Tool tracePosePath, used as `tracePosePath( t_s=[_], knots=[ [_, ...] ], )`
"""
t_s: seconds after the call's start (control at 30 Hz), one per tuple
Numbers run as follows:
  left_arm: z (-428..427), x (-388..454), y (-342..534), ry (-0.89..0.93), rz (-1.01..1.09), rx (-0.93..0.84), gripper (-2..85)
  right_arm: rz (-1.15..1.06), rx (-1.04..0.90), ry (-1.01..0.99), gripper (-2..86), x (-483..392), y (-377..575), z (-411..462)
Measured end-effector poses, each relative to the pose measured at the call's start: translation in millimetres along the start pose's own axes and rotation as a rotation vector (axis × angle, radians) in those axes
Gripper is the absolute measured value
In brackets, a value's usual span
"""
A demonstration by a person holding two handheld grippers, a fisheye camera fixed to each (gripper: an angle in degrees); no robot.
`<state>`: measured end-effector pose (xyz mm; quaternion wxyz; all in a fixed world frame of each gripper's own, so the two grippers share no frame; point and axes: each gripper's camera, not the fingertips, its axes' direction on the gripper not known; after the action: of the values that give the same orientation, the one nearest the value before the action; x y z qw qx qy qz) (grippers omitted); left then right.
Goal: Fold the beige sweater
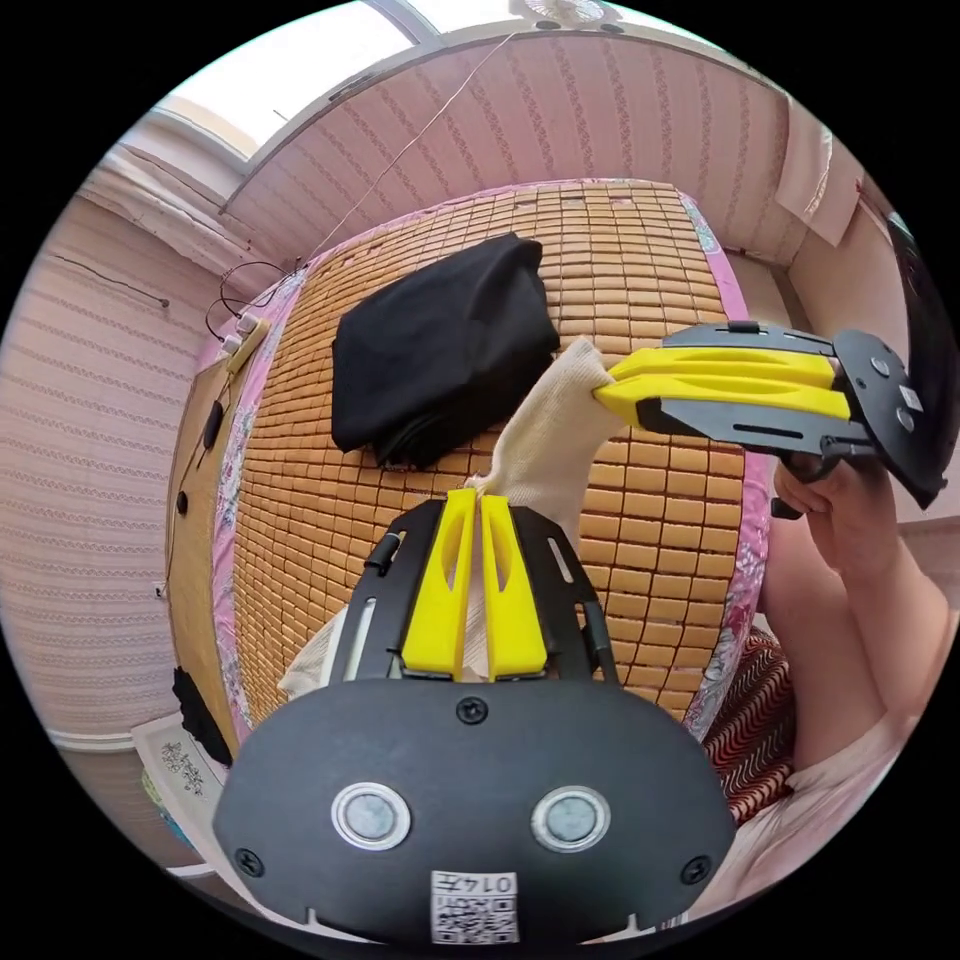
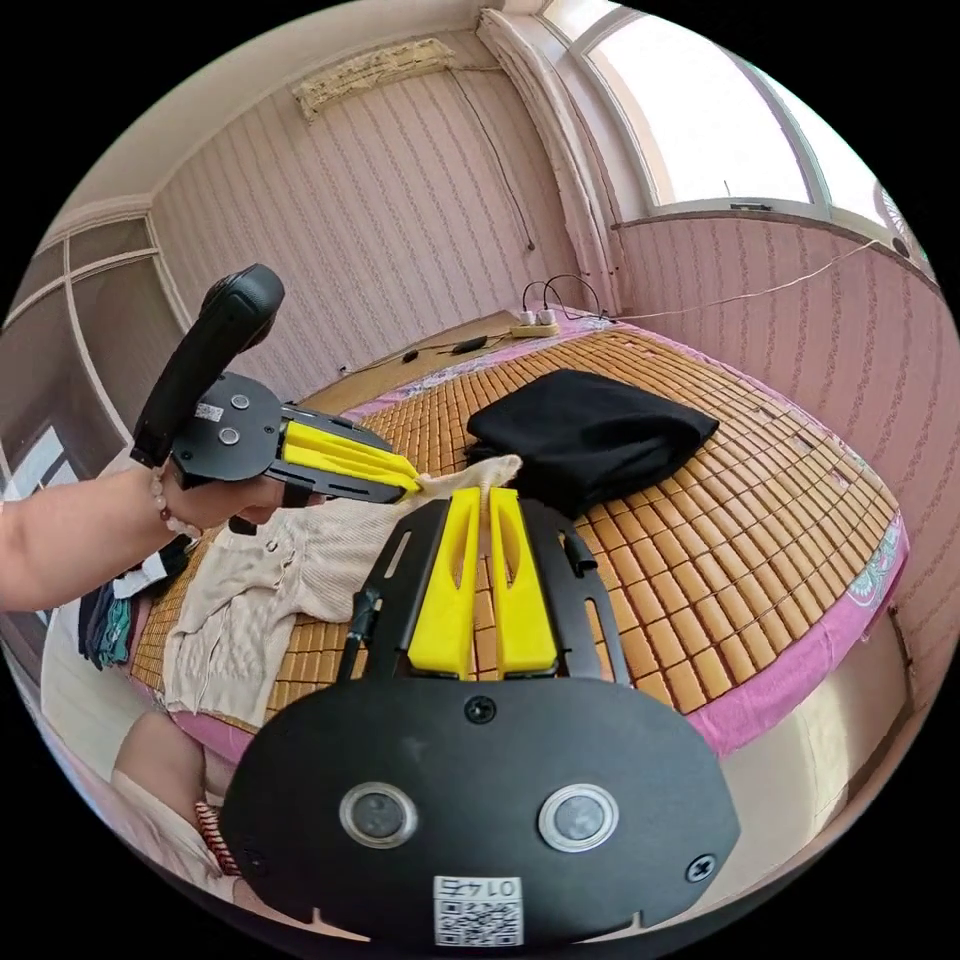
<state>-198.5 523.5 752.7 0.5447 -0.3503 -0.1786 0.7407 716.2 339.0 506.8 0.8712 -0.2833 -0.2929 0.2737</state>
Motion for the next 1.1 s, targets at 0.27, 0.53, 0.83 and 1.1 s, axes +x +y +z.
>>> tracePosePath(
  t_s=[0.27, 0.53, 0.83, 1.1],
  knots=[
    [-90.6, -77.9, 146.6, -0.017, -0.226, 0.101, -0.9, -0.21, 0.064, -0.187, 0.9, -125.1, -26.5, -5.7],
    [-181.2, -182.8, 397.8, -0.049, -0.699, 0.238, 1.5, -0.531, 0.08, -0.552, 1.7, -366.4, -64.6, 27.6],
    [-149.3, -198.9, 700.7, -0.001, -1.226, -0.069, 8.3, -0.862, -0.561, -0.441, 8.0, -549.4, 70.4, 209.5],
    [-134.2, -195.5, 766.3, 0.199, -1.262, 0.063, 7.9, -0.951, -0.581, -0.317, 7.8, -525.5, 64.3, 233.0]
  ],
)
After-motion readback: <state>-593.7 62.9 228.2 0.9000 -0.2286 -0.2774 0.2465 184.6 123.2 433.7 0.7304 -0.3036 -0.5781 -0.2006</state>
